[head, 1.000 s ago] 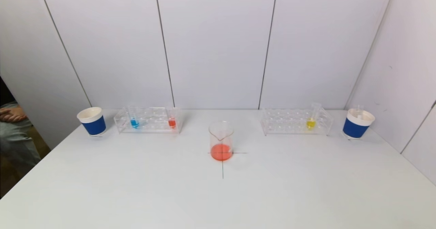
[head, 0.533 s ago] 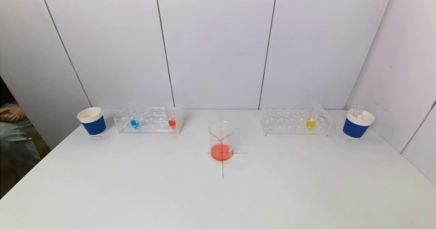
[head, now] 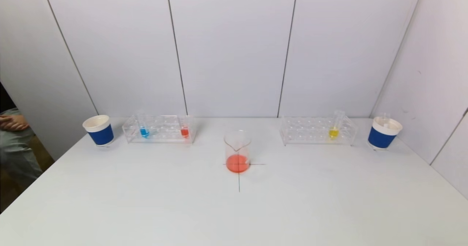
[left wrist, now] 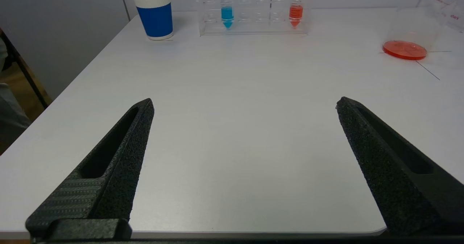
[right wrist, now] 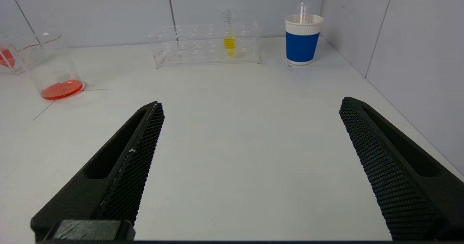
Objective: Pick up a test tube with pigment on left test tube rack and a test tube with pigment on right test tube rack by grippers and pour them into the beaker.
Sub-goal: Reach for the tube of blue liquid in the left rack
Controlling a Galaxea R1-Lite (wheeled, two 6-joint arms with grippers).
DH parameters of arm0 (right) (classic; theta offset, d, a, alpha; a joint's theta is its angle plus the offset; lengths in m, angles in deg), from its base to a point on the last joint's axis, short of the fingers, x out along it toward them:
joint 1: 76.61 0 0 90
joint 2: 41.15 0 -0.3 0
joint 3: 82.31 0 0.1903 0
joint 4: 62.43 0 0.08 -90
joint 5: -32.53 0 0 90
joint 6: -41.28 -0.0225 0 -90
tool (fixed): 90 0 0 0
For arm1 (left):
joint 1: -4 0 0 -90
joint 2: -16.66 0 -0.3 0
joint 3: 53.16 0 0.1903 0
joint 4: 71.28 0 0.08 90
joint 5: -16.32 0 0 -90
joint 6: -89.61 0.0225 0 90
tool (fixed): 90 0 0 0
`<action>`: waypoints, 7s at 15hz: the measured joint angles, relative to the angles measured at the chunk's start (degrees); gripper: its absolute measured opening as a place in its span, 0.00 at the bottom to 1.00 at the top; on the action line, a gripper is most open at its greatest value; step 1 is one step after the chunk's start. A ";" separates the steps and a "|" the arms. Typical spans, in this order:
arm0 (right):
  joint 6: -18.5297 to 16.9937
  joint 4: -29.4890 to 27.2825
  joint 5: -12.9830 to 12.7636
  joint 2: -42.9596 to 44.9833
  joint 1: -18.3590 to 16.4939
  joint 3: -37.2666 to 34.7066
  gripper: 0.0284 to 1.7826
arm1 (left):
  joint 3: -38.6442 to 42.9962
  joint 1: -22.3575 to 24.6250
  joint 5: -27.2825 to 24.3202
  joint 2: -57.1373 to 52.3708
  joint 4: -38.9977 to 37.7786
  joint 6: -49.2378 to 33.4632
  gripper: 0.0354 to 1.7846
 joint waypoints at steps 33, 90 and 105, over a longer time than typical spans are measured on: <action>-0.02 0.02 0.00 -0.02 0.00 0.00 0.99 | -35.28 -0.33 -2.07 49.53 -15.68 0.30 0.99; -0.02 0.00 0.00 -0.02 0.00 0.00 0.99 | -43.74 2.49 -3.34 124.44 -78.80 0.72 0.99; 0.00 0.00 0.00 -0.02 0.00 0.00 0.99 | -47.49 5.10 -14.73 127.72 -78.69 0.43 0.99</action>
